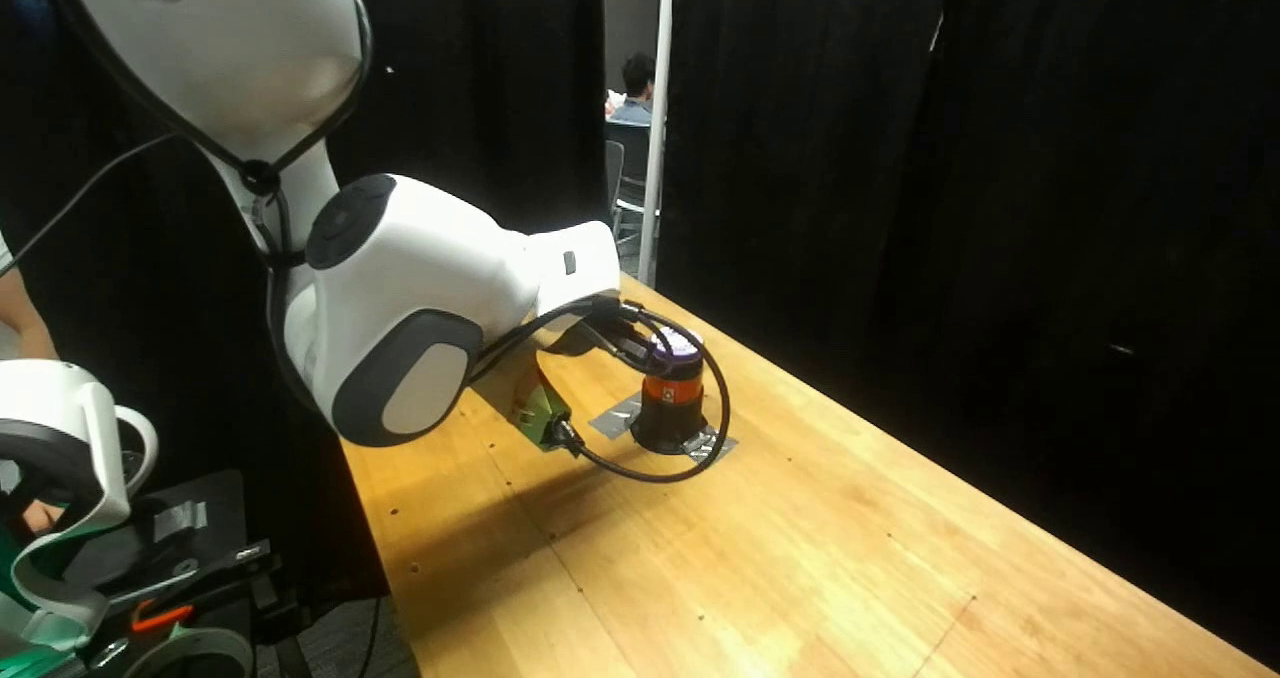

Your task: Put the rubber band around the jar

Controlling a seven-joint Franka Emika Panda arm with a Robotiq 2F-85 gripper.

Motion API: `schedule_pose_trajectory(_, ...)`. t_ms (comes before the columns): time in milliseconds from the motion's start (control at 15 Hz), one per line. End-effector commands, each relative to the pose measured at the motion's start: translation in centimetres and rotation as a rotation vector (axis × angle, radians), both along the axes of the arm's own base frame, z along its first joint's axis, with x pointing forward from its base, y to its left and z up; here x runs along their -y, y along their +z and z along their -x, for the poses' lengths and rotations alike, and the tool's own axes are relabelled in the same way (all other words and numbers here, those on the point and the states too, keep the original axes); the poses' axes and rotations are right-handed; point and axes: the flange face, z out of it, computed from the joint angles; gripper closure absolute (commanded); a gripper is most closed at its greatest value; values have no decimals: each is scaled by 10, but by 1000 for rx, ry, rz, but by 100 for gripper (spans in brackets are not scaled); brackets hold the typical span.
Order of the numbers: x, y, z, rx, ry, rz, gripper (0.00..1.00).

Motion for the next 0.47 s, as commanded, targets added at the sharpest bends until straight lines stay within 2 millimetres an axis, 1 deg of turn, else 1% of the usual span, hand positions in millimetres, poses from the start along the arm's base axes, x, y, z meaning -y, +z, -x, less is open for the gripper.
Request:
schedule_pose_trajectory(0, -5, 12, 6, 58, 5, -38, 100)
schedule_pose_trajectory(67, -6, 12, 4, 46, 5, -42, 92)
schedule_pose_trajectory(133, -8, 10, 4, 4, 14, -47, 73)
schedule_pose_trajectory(200, -7, 4, 2, 14, 3, -27, 92)
schedule_pose_trajectory(333, -10, 2, 2, -1, 11, -36, 77)
schedule_pose_trajectory(400, -10, 2, 2, -2, 11, -37, 73)
